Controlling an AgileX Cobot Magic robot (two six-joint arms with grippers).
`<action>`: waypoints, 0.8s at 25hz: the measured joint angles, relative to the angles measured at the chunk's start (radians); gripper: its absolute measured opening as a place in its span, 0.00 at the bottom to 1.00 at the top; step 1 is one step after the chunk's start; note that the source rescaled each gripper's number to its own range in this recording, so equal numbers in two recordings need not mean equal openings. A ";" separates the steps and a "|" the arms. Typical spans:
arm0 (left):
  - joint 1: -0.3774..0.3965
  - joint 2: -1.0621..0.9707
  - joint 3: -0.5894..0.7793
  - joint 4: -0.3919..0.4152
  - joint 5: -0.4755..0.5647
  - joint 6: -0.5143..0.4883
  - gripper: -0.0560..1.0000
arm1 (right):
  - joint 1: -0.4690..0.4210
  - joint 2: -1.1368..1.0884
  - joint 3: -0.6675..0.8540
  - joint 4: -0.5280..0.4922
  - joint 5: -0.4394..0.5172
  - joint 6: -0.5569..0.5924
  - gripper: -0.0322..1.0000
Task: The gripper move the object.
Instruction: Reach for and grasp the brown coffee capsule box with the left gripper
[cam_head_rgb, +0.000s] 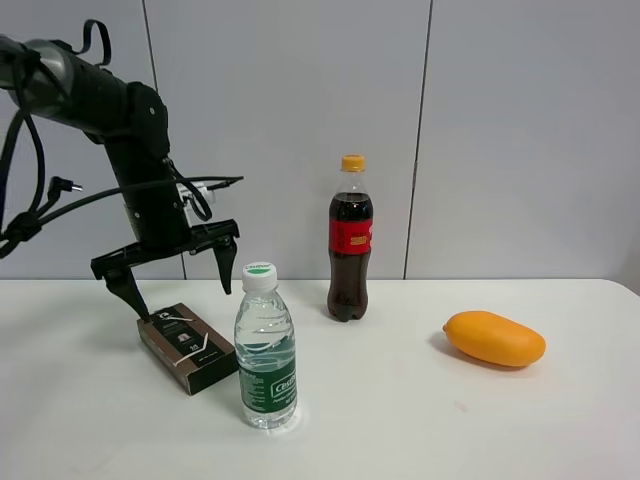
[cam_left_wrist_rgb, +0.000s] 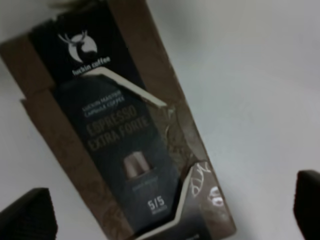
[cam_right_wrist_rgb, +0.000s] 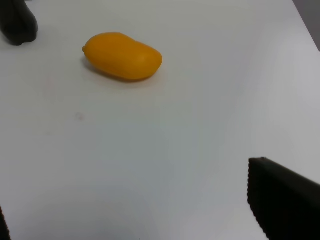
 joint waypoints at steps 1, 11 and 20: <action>0.000 0.006 0.000 0.005 -0.001 -0.008 1.00 | 0.000 0.000 0.000 0.000 0.000 0.000 1.00; 0.000 0.036 0.000 0.042 -0.015 -0.063 1.00 | 0.000 0.000 0.000 0.000 0.000 0.000 1.00; 0.000 0.047 0.000 0.116 -0.034 -0.077 1.00 | 0.000 0.000 0.000 0.000 0.000 0.000 1.00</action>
